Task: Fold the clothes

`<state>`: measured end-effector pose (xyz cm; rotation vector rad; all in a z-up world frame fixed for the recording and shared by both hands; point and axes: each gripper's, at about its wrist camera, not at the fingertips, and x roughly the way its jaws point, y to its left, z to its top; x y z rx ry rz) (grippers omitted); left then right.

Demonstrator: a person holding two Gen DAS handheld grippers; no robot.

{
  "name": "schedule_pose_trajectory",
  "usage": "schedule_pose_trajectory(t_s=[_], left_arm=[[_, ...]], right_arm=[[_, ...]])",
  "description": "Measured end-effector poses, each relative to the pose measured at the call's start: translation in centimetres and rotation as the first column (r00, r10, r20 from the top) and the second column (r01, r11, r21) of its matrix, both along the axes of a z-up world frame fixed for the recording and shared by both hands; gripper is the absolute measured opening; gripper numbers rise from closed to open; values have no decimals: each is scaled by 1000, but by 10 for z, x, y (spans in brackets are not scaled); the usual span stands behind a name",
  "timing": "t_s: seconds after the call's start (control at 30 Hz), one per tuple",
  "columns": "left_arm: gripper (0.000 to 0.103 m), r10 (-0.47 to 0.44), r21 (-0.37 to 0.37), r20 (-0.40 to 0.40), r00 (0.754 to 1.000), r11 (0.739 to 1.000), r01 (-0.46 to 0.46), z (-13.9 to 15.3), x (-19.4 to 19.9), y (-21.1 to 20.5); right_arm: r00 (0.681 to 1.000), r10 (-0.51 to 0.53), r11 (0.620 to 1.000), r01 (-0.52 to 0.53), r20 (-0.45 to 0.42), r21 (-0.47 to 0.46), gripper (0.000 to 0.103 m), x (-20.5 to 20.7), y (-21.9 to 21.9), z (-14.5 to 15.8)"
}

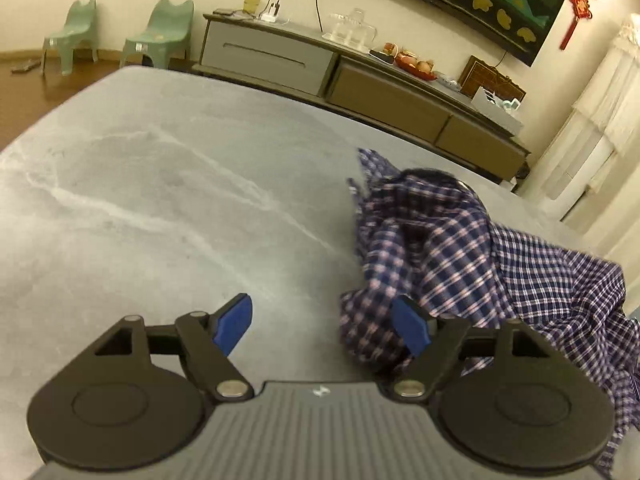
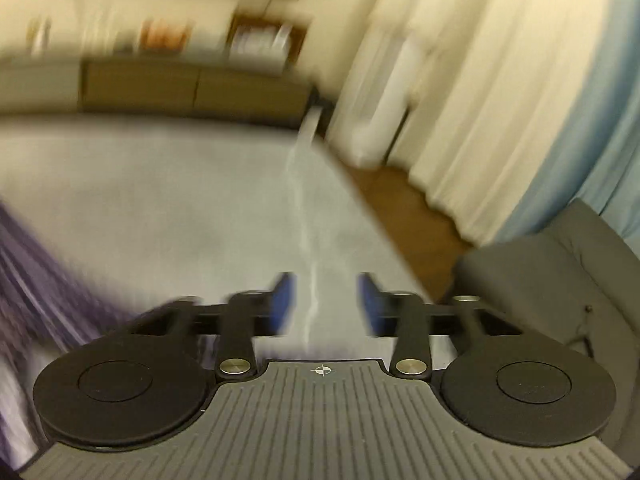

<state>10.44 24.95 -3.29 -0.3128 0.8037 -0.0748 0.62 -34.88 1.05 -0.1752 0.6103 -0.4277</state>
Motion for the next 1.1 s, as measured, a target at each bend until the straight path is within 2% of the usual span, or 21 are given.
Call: schedule_pose_trajectory(t_s=[0.03,0.13,0.2,0.27,0.37,0.4,0.43,0.47,0.5,0.53,0.6,0.63,0.67,0.73,0.8,0.87,0.93,0.97,1.0,1.03,1.1], left_arm=[[90,-1,7,2,1000,1000,1,1,2,-2],[93,-4,-15,-25,1000,1000,3,-2,21,-6],[93,17,3,-35,999,1000,-17,-6,34,-10],[93,7,14,-40,999,1000,-7,-11,46,-16],[93,-24,7,-33,999,1000,24,-19,59,-26],[85,-50,-3,-25,998,999,50,-20,62,-29],[63,-84,-12,-12,996,996,84,-21,64,-32],[44,-117,-22,0,993,993,117,-21,67,-35],[15,-137,-18,21,990,990,138,-18,68,-37],[12,-146,-3,47,988,989,147,-14,67,-40],[9,-191,25,138,972,982,189,5,55,-46],[9,-251,55,202,947,968,245,20,42,-56],[9,-342,116,258,904,940,322,31,26,-72],[9,-529,247,297,795,847,471,37,-8,-109],[9,-662,321,231,713,744,586,20,-34,-147],[10,-732,395,150,665,661,638,-4,-53,-180],[15,-757,489,139,638,613,621,-13,-69,-199],[16,-759,516,140,636,604,607,-15,-75,-204],[17,-751,518,145,644,612,598,-15,-78,-206],[18,-741,501,148,655,627,596,-16,-78,-206],[19,-717,468,149,681,658,590,-18,-78,-203]], right_arm=[[998,39,999,-39,49,10,77,0,11,12],[965,242,968,-248,105,50,86,21,61,35],[911,401,904,-410,91,118,91,55,105,32],[837,543,816,-545,70,190,94,88,147,26],[767,640,754,-620,-32,218,96,138,209,0],[742,665,735,-631,-82,251,96,155,221,-15],[727,679,721,-634,-103,280,94,158,223,-24],[710,693,707,-637,-124,308,88,161,224,-33],[692,707,693,-638,-143,337,45,164,225,-42],[674,721,678,-637,-162,366,6,167,226,-50],[633,748,648,-634,-196,422,5,172,228,-67],[609,772,619,-656,-180,432,5,154,221,-63],[585,794,589,-676,-165,442,5,137,214,-58],[524,828,552,-700,-199,453,5,101,199,-59],[444,843,538,-719,-304,440,6,69,192,-70],[407,846,528,-726,-344,440,8,52,178,-65],[425,864,504,-734,-270,456,40,50,161,-36],[436,876,480,-747,-205,461,50,52,153,-18],[461,877,469,-763,-133,444,66,57,147,0],[479,871,478,-775,-108,413,78,70,151,8],[511,858,496,-794,-57,351,90,96,160,23]])
